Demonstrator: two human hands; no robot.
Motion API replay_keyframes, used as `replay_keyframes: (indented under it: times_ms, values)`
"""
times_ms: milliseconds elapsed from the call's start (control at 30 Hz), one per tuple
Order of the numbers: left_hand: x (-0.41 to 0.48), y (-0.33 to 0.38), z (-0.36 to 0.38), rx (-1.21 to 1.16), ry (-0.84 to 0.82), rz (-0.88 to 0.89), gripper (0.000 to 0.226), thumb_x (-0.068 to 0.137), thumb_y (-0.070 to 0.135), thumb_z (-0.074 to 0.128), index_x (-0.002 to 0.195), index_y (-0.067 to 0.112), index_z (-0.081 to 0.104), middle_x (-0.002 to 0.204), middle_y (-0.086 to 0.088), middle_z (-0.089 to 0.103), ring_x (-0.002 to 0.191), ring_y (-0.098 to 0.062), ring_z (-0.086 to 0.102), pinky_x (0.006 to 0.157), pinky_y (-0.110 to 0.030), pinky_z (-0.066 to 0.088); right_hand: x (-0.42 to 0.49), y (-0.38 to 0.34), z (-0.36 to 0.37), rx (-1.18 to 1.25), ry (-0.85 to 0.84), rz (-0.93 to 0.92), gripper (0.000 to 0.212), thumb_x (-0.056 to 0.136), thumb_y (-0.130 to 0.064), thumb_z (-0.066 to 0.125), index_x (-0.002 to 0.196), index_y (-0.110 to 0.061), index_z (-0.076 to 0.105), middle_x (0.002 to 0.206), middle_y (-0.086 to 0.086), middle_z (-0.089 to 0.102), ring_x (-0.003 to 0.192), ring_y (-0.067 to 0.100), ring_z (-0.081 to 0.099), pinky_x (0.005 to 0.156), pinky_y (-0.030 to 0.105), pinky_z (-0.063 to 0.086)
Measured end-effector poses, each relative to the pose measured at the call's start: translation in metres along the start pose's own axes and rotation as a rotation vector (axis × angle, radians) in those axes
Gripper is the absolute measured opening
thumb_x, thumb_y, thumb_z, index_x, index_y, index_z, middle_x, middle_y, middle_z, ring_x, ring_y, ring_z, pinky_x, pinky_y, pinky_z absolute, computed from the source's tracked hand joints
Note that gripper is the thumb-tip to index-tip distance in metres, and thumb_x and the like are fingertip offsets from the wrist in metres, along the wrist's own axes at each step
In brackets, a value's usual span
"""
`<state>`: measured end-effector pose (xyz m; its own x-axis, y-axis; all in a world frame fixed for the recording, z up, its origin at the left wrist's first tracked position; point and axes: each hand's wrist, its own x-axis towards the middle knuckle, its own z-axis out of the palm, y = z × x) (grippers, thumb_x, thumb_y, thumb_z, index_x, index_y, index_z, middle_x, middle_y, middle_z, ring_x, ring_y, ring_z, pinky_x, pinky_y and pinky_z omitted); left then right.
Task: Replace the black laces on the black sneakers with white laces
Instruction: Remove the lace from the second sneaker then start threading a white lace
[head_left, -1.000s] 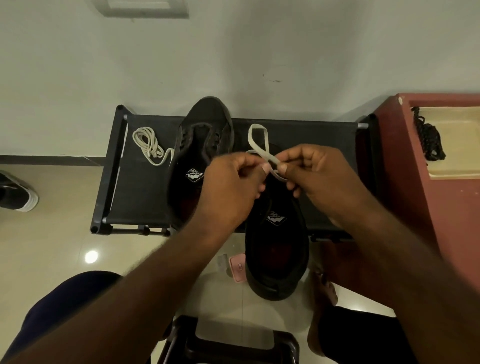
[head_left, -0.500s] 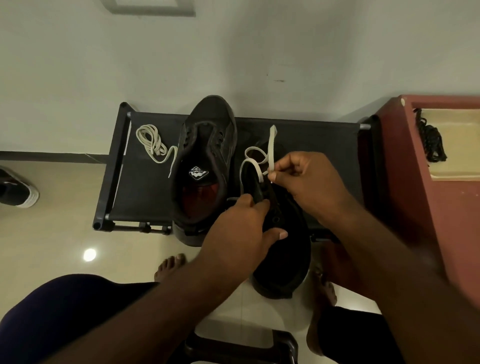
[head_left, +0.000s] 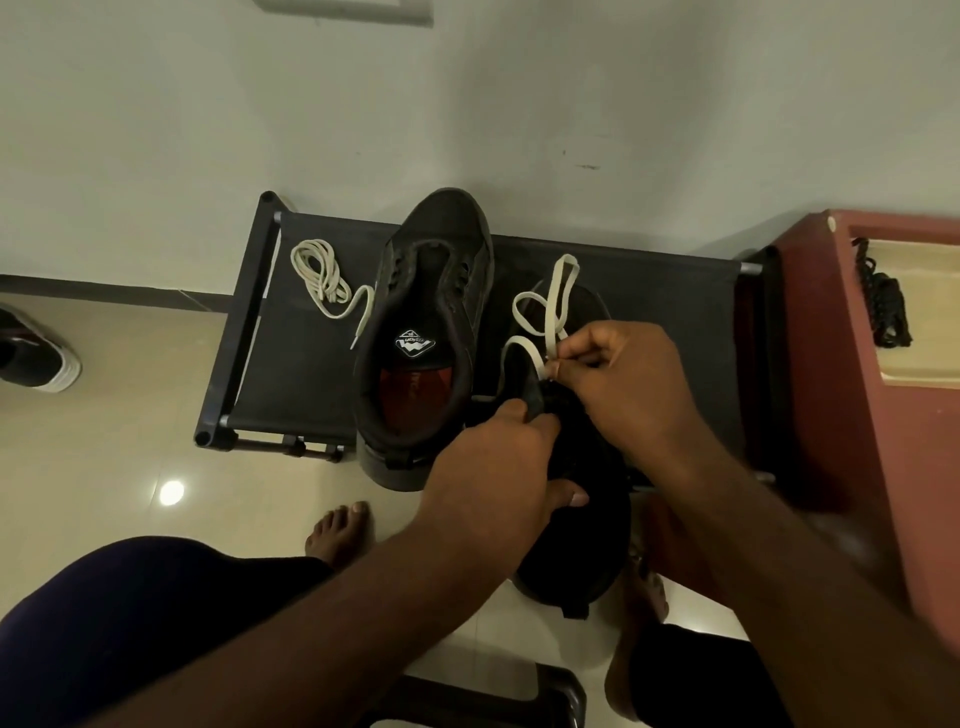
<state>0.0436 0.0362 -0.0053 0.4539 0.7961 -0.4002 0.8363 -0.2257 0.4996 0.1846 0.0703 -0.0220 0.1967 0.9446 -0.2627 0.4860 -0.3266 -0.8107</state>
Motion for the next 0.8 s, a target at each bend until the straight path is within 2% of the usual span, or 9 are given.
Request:
replay_keyframes:
  times_ms: [133,400,600,733,800]
  values:
    - [0.000,-0.001,0.002,-0.027,0.004,-0.006,0.060,0.087,0.049,0.066,0.138,0.025,0.045,0.123,0.003,0.048,0.110,-0.018,0.054,0.090,-0.030,0.047,-0.002,-0.001,0.004,0.034,0.030,0.016,0.023,0.081,-0.009,0.080,0.075,-0.030,0.071,0.074,-0.013,0.072,0.071,-0.001,0.070,0.072,0.019,0.057]
    - [-0.001,0.001,0.006,-0.092,0.015,-0.048,0.069,0.084,0.046,0.071,0.140,0.022,0.037,0.131,0.003,0.048,0.116,-0.018,0.055,0.095,-0.031,0.048,0.000,-0.004,-0.002,0.024,-0.063,0.098,0.020,0.078,-0.009,0.081,0.073,-0.025,0.071,0.068,-0.007,0.073,0.066,0.004,0.071,0.067,0.021,0.055]
    - [-0.002,0.002,0.007,-0.038,0.004,-0.046,0.064,0.087,0.048,0.066,0.139,0.023,0.039,0.127,0.002,0.045,0.112,-0.017,0.053,0.094,-0.031,0.049,0.001,-0.005,-0.005,-0.065,-0.043,0.054,0.024,0.080,-0.009,0.081,0.078,-0.026,0.064,0.069,-0.005,0.072,0.066,0.003,0.070,0.068,0.022,0.057]
    - [-0.003,0.000,0.009,-0.108,-0.014,-0.060,0.076,0.083,0.044,0.072,0.144,0.023,0.032,0.137,0.003,0.045,0.122,-0.017,0.052,0.099,-0.031,0.047,-0.001,-0.008,-0.007,-0.026,-0.088,0.097,0.029,0.075,-0.007,0.084,0.083,-0.021,0.061,0.074,-0.001,0.073,0.067,0.006,0.071,0.062,0.017,0.054]
    - [-0.004,0.000,0.009,-0.140,-0.012,-0.068,0.082,0.082,0.043,0.075,0.146,0.023,0.028,0.142,0.004,0.044,0.125,-0.018,0.051,0.102,-0.033,0.046,-0.002,-0.008,-0.006,0.037,-0.051,0.116,0.028,0.076,-0.005,0.083,0.084,-0.020,0.061,0.074,0.001,0.074,0.068,0.007,0.072,0.062,0.019,0.054]
